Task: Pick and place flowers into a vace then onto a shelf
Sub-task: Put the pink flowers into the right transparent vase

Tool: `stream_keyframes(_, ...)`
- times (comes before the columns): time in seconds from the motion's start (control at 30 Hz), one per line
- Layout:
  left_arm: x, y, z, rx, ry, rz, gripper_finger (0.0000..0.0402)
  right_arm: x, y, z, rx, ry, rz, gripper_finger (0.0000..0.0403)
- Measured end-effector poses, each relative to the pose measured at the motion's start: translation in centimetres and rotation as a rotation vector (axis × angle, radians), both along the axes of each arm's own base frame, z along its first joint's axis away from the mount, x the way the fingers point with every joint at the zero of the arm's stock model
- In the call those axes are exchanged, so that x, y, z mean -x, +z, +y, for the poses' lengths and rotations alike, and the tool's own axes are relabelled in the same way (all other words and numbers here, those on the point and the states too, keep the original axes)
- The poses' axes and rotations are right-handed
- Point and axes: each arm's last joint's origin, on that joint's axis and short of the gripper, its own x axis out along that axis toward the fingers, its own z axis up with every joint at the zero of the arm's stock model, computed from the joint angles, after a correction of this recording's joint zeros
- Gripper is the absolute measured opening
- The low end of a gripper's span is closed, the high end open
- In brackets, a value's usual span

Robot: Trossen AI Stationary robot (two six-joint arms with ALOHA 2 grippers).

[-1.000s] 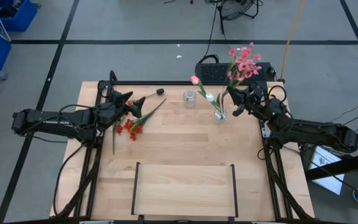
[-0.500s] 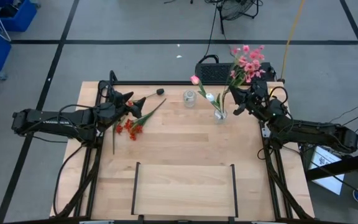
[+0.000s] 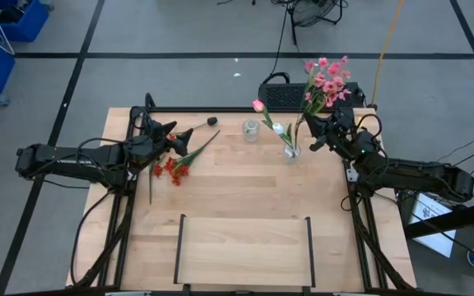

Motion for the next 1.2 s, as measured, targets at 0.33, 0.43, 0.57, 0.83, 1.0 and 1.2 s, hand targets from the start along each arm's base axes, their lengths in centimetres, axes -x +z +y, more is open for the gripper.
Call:
stream_keyframes(0.33,0.1,-0.4,0.0,0.026,0.005,0.025,0.0399,0.1,0.2,0.0,0.002,0.002,-0.026,0.0000)
stream_keyframes(0.43,0.1,-0.4,0.0,0.025,0.004,0.026,0.0399,0.0,0.1,0.0,-0.004,0.002,-0.016,0.0000)
stream_keyframes(0.57,0.1,-0.4,0.0,0.025,0.004,0.026,0.0399,0.0,-0.1,0.0,0.008,-0.001,0.013,0.0000)
stream_keyframes(0.83,0.1,-0.4,0.0,0.025,0.004,0.025,0.0399,-0.3,-1.0,-0.1,0.005,-0.007,0.131,0.0000)
stream_keyframes(1.0,0.1,-0.4,0.0,0.024,0.005,0.027,0.0399,-0.4,-1.6,-0.1,0.002,0.011,0.206,0.0001)
stream_keyframes(1.2,0.1,-0.4,0.0,0.015,0.004,0.036,0.0399,-0.5,-2.2,-0.1,-0.015,0.010,0.274,0.0002)
